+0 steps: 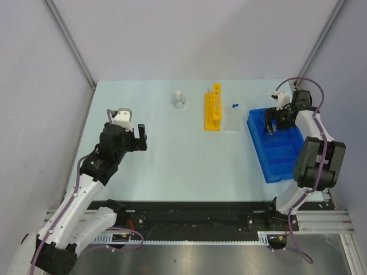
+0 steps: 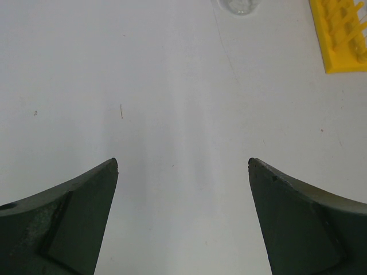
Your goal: Organize the chemistry lab equipment
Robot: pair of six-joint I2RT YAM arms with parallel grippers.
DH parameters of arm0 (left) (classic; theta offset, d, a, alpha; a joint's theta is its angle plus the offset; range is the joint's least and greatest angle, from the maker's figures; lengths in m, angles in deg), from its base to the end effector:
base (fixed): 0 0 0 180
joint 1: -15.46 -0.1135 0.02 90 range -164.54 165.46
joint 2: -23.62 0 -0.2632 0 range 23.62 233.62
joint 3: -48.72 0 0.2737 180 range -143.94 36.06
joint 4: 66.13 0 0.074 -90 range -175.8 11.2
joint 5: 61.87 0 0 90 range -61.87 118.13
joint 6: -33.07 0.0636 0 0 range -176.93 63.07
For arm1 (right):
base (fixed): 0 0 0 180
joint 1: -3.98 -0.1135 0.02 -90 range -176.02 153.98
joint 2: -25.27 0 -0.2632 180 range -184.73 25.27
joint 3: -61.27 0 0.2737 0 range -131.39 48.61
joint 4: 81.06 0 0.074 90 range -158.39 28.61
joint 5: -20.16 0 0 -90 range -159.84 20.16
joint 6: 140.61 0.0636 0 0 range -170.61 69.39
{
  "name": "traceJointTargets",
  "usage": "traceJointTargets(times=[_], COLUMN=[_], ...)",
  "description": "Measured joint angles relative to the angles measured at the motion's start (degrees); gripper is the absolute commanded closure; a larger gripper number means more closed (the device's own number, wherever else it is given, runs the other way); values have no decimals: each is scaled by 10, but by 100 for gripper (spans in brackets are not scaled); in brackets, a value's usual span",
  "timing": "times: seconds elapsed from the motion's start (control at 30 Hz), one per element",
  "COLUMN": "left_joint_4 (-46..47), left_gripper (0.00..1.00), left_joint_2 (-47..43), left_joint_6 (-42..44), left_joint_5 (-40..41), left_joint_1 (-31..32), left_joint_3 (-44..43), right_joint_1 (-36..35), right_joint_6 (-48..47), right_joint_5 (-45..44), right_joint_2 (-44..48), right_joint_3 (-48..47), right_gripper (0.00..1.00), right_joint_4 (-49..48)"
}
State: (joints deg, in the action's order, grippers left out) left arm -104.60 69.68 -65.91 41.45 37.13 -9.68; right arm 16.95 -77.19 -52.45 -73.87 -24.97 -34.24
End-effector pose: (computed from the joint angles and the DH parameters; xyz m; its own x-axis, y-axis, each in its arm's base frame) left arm 0.2161 -0.0701 0.3017 -0.4304 0.0076 -0.9026 0.1012 0.9941 -0.0399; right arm 0.3907 -0.0705 0.1959 -0.7827 -0.2579 -0.5664 -0.3163 0.9486 0.0052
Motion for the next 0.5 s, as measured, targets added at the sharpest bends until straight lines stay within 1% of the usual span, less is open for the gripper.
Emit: traceJointTargets(times=[0.03, 0.37, 0.5], left_joint_4=[0, 0, 0], left_gripper=[0, 0, 0], left_joint_2=[0, 0, 0], left_joint_6=[0, 0, 0], left_joint_5=[0, -1, -4], left_joint_1=[0, 0, 0], left_joint_3=[0, 0, 0], right_joint_1=[0, 0, -1], right_joint_6=[-2, -31, -35], right_joint_5=[0, -6, 12], right_joint_2=[14, 141, 190], right_joint_3=[0, 0, 0], right_gripper=[0, 0, 0], right_joint_4=[0, 18, 26])
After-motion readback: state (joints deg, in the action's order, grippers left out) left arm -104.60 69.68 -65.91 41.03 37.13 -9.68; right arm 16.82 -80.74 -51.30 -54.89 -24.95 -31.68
